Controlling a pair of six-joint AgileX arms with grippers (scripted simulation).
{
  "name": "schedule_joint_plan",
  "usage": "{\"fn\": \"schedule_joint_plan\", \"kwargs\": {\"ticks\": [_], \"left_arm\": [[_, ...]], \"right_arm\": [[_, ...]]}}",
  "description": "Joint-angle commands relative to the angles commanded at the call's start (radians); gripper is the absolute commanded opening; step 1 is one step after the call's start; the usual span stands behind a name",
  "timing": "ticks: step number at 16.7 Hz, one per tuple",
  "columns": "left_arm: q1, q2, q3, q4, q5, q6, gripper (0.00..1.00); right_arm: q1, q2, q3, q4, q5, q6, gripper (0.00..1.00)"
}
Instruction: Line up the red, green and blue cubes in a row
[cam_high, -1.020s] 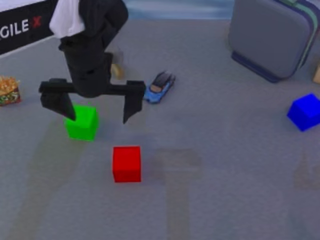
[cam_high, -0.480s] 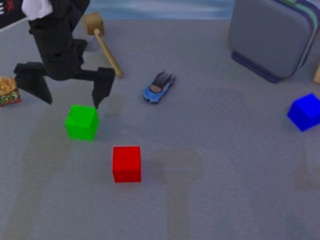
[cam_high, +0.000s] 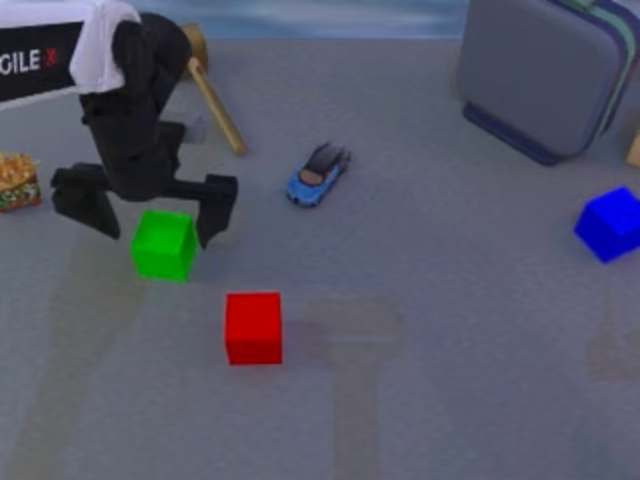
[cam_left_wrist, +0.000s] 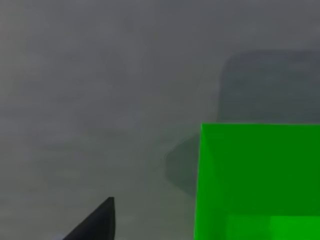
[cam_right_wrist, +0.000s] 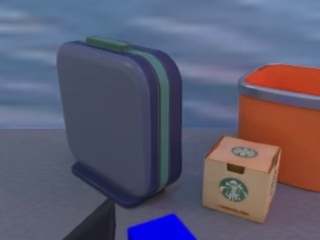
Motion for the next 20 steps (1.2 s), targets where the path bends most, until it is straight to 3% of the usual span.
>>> {"fn": "schedule_joint_plan", "kwargs": {"ticks": [7, 20], "left_arm": [[0.001, 0.039, -0.065, 0.094, 0.000, 0.002, 1.00], [0.001, 0.039, -0.065, 0.094, 0.000, 0.002, 0.02]], "right_arm": [[0.000, 0.000, 0.000, 0.000, 0.000, 0.000, 1.00], [0.000, 0.000, 0.000, 0.000, 0.000, 0.000, 1.00]]}}
